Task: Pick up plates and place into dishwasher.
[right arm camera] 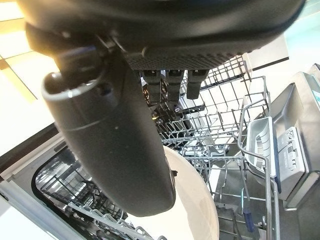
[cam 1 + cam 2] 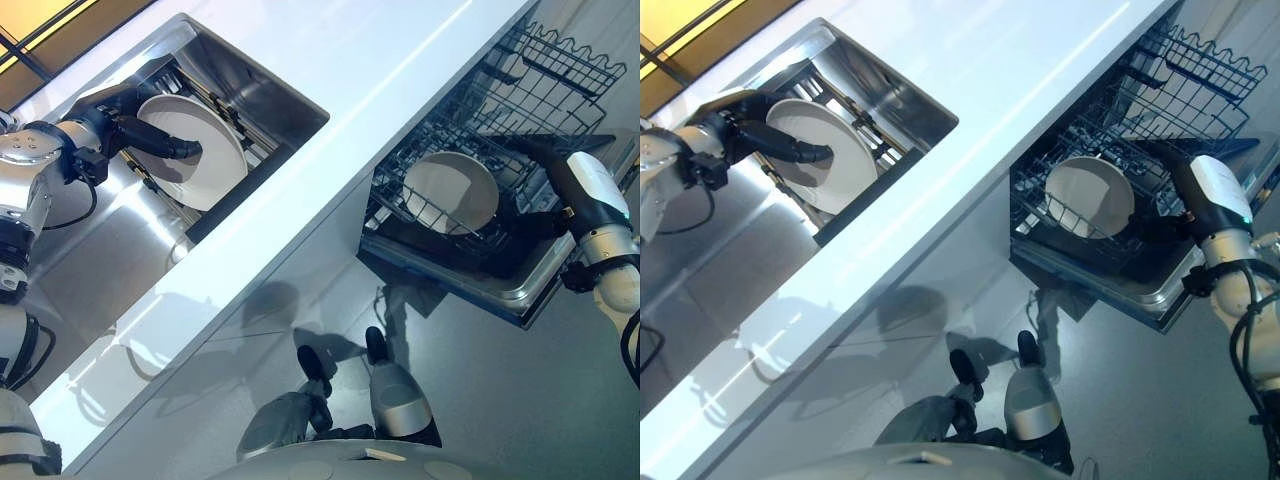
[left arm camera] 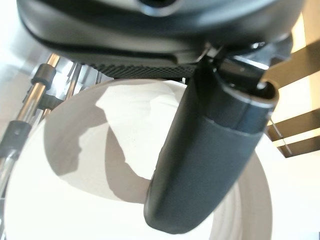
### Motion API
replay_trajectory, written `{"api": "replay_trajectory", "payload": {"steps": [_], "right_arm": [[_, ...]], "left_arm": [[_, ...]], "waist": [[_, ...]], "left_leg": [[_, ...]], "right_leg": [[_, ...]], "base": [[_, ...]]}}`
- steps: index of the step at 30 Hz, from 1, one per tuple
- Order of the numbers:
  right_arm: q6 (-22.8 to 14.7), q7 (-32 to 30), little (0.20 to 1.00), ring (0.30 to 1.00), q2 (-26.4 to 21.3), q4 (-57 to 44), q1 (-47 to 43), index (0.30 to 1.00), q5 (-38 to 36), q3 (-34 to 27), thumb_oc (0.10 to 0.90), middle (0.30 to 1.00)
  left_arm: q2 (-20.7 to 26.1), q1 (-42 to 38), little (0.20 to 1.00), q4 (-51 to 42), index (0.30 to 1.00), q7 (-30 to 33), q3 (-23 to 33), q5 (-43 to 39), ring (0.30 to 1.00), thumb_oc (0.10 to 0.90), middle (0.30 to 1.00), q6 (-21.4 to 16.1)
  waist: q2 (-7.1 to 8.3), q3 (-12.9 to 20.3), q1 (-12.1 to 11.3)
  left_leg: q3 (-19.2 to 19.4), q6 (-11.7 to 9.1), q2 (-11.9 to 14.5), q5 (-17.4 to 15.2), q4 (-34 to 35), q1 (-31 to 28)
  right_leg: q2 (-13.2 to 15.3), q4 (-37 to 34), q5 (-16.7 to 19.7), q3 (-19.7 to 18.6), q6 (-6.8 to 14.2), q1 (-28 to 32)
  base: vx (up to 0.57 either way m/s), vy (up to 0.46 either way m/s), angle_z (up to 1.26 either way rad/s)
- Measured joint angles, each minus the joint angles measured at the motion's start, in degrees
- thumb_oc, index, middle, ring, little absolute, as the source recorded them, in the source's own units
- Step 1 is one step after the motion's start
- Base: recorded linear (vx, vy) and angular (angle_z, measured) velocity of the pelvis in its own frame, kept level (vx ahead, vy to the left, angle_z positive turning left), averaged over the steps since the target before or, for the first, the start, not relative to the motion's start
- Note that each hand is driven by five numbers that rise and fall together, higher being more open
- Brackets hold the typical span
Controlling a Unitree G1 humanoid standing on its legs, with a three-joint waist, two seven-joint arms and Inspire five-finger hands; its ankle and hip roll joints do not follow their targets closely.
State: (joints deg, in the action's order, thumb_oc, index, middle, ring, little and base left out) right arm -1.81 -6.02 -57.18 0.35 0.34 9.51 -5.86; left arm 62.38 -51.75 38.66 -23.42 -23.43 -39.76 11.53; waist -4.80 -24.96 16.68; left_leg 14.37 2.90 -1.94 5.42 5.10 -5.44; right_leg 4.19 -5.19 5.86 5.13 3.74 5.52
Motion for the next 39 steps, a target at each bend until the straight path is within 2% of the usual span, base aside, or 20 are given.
{"api": "replay_trajectory", "payload": {"steps": [7, 14, 17, 19, 20, 24, 30, 36, 39], "right_arm": [[-2.08, 0.0, 0.9, 0.9, 0.0, 0.0, 1.75, 0.9, 0.01, -0.99, 0.8, 0.9], [-3.36, 0.11, 0.9, 0.9, 0.84, -0.01, 2.92, 0.9, 0.2, -1.41, 0.8, 0.9], [-3.28, 0.15, 0.9, 0.9, 1.48, 0.0, 3.91, 0.9, 0.74, -1.52, 0.8, 0.9], [-3.28, 0.14, 0.9, 0.9, 1.48, 0.0, 3.95, 0.9, 0.74, -1.56, 0.8, 0.9], [-3.24, 0.14, 0.9, 0.9, 1.47, 0.0, 4.06, 0.9, 0.73, -1.57, 0.8, 0.9], [-3.06, 0.18, 0.9, 0.9, 1.33, -0.03, 4.1, 0.9, 0.72, -1.53, 0.8, 0.9], [-3.05, 0.35, 0.9, 0.9, 1.34, -0.15, 3.38, 0.9, 0.33, 0.43, 0.8, 0.9], [-3.2, 2.46, 0.9, 0.9, 1.61, -0.66, 3.01, 0.9, -9.08, 2.08, 0.8, 0.9], [-3.21, 5.53, 0.9, 0.9, 4.32, -0.96, 1.17, 0.9, -19.14, 2.14, 0.8, 0.9]], "left_arm": [[-0.23, 7.0, 0.2, -1.19, 0.3, 0.02, 7.3, -11.15, 0.3, 0.1, 0.3, -2.97], [-1.38, 14.52, 0.2, -4.3, 0.3, -0.68, 14.76, -17.82, 0.3, 0.1, 0.3, -2.73], [-4.91, 19.71, 0.2, 0.11, 0.3, 5.04, 19.77, -23.22, 0.3, 0.1, 0.3, 2.56], [-5.37, 20.09, 0.2, 0.88, 0.3, 6.13, 20.56, -24.09, 0.3, 0.1, 0.3, 3.36], [-5.58, 21.48, 0.2, 3.15, 0.3, 10.11, 22.24, -27.49, 0.3, 0.1, 0.3, 5.99], [-5.81, 23.8, 0.2, 3.71, 0.3, 14.38, 23.34, -30.12, 0.3, 0.1, 0.3, 8.49], [-6.15, 24.26, 0.2, 3.61, 0.3, 18.89, 23.33, -33.04, 0.3, 0.1, 0.3, 9.71], [-7.04, 24.25, 0.2, 1.17, 0.3, 22.5, 23.31, -36.05, 0.3, 0.1, 0.3, 9.9], [-8.29, 24.25, 0.2, -0.76, 0.3, 24.73, 23.31, -39.1, 0.3, 0.1, 0.3, 9.85]], "waist": [[0.02, 0.01, -0.85], [0.83, 1.29, -1.69], [1.74, 5.23, -2.12], [1.79, 5.63, -2.09], [2.25, 6.73, -2.36], [2.23, 7.22, -3.14], [2.17, 7.26, -3.92], [2.15, 7.27, -4.31], [2.15, 7.26, -4.56]], "left_leg": [[-0.42, 0.05, 0.01, 0.03, 0.0, 0.0], [-0.65, -0.09, -0.08, -0.06, 0.24, 0.0], [-0.91, -0.2, 0.26, -0.18, 0.27, 0.02], [-0.93, -0.2, 0.29, -0.18, 0.27, 0.01], [-0.99, -0.3, 0.55, -0.11, 0.27, 0.04], [-1.5, -0.67, 0.81, 0.16, 0.26, 0.11], [-2.1, -0.75, 0.78, 0.25, 0.07, 0.35], [-2.72, -0.63, 0.77, 0.42, 0.0, 0.68], [-2.77, -0.65, 0.75, 0.49, 0.01, 0.67]], "right_leg": [[-0.01, 0.0, 0.0, 0.09, 0.0, 0.18], [0.06, -0.01, -0.41, 0.19, -0.58, 0.38], [-0.33, -0.02, -0.64, 0.21, -0.89, 0.35], [-0.36, -0.02, -0.68, 0.22, -0.93, 0.35], [-0.62, -0.02, -0.73, 0.21, -0.98, 0.34], [-0.91, -0.02, -1.02, 0.57, -0.89, 0.38], [-0.9, -0.02, -1.0, 1.09, -1.17, 0.41], [-0.9, -0.02, -0.97, 1.74, -1.28, 0.41], [-0.88, -0.02, -0.97, 1.72, -1.28, 0.46]], "base": [[0.0, 0.0, 0.02], [0.0, 0.001, 0.01], [0.0, 0.001, -0.01], [0.0, 0.0, 0.0], [0.0, -0.009, 0.03], [0.0, -0.005, 0.06], [0.0, -0.002, 0.06], [0.02, -0.006, 0.07], [0.0, 0.0, 0.0]]}}
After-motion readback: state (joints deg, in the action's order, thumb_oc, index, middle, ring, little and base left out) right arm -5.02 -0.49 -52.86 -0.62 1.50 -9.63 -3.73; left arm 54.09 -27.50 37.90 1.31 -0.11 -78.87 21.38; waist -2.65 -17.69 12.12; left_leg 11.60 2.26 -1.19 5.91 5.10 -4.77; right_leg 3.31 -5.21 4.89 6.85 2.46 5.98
